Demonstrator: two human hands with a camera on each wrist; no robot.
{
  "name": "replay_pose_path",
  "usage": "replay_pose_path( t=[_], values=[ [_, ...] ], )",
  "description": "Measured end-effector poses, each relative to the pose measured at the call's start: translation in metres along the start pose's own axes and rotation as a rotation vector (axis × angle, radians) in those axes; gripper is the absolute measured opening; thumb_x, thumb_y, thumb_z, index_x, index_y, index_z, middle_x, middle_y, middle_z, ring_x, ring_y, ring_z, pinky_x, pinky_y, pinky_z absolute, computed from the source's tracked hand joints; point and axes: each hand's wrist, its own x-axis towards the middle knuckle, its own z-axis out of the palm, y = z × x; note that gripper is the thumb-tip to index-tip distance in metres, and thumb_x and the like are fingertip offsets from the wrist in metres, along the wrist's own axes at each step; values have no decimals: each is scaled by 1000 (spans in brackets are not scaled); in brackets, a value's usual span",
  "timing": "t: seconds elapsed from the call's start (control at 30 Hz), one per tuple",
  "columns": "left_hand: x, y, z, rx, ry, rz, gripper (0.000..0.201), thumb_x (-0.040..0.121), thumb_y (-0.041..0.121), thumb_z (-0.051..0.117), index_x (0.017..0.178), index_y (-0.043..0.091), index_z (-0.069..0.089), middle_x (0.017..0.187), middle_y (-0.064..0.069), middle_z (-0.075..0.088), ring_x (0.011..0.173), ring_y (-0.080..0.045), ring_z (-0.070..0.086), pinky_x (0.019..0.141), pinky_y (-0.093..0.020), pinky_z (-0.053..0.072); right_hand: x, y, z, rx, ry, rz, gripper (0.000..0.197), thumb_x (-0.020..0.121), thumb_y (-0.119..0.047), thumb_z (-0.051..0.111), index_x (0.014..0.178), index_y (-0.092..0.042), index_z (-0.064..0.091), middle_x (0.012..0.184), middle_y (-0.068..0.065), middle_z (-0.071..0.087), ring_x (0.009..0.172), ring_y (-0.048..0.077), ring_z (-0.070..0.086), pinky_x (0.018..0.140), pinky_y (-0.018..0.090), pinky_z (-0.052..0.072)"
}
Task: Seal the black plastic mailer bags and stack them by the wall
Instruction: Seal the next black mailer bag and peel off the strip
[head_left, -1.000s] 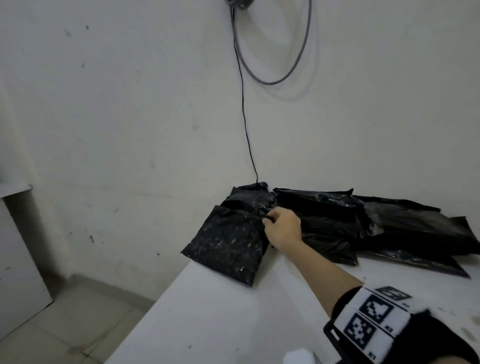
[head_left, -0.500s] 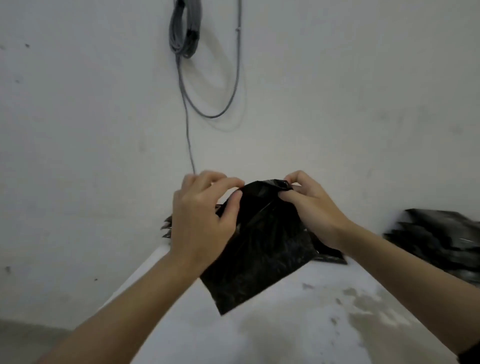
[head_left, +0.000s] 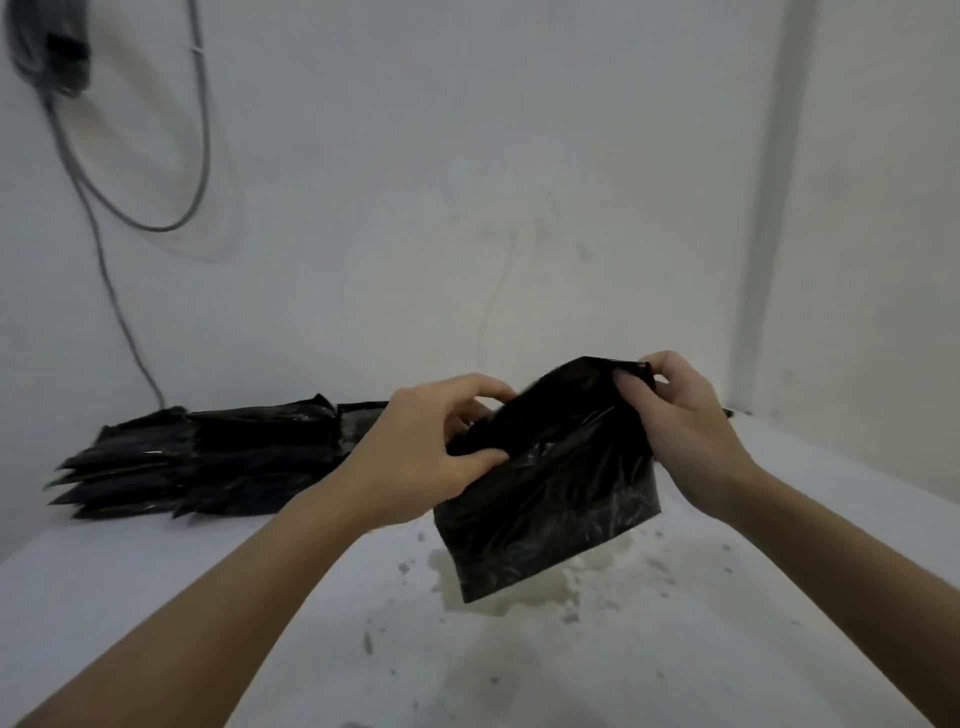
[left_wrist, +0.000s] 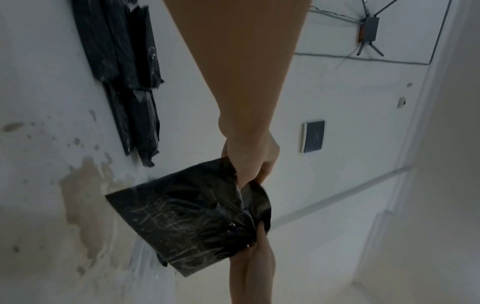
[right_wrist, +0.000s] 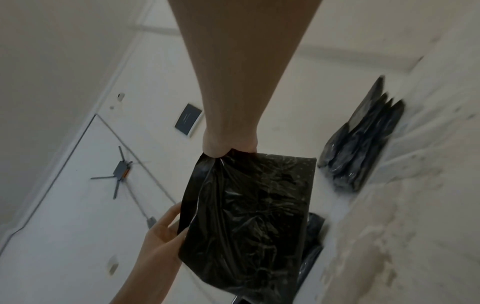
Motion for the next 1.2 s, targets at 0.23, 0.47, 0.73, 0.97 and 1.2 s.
replay_pose_path(
  t=[0.23, 0.47, 0.73, 0.97, 1.2],
  values=[
    [14, 24, 33, -217, -168, 8, 32, 85, -4, 65, 90, 25, 52, 118, 13, 64, 61, -25, 66, 75, -35, 58, -5, 11, -93, -328, -70, -235, 13, 85, -4, 67, 73, -7, 62, 60, -1, 61, 57, 6, 53, 56, 10, 40],
    [39, 30, 36, -71, -94, 94, 31, 84, 0, 66, 68, 24, 75, 98, 14, 70, 71, -18, 71, 68, -27, 55, -11, -5, -138, -686, -220, -499, 39, 78, -1, 73, 91, -30, 51, 80, 1, 67, 66, 13, 62, 61, 19, 51],
    [63, 33, 46, 446, -190, 337, 29, 89, 2, 61, 101, 24, 76, 96, 22, 60, 91, -7, 61, 82, -35, 52, -9, -7, -151, -1222, -492, -744, 37, 88, 8, 49, 115, -16, 59, 110, 2, 57, 80, 27, 59, 64, 40, 52],
    [67, 33, 62, 549, -395, 323, 26, 98, 13, 49, 110, 25, 70, 104, 26, 51, 94, 2, 51, 79, -15, 39, 2, -15, -165, -1304, -506, -589, 28, 90, 2, 47, 100, -13, 69, 97, 1, 62, 82, 23, 58, 72, 38, 48],
    [71, 27, 59, 388, -497, 293, 22, 97, 8, 49, 106, 18, 66, 100, 20, 60, 93, 9, 52, 79, -5, 37, 11, -19, -173, -1356, -490, -419, 20, 86, -19, 49, 92, -17, 68, 95, -8, 62, 82, 10, 55, 76, 32, 45]
  ],
)
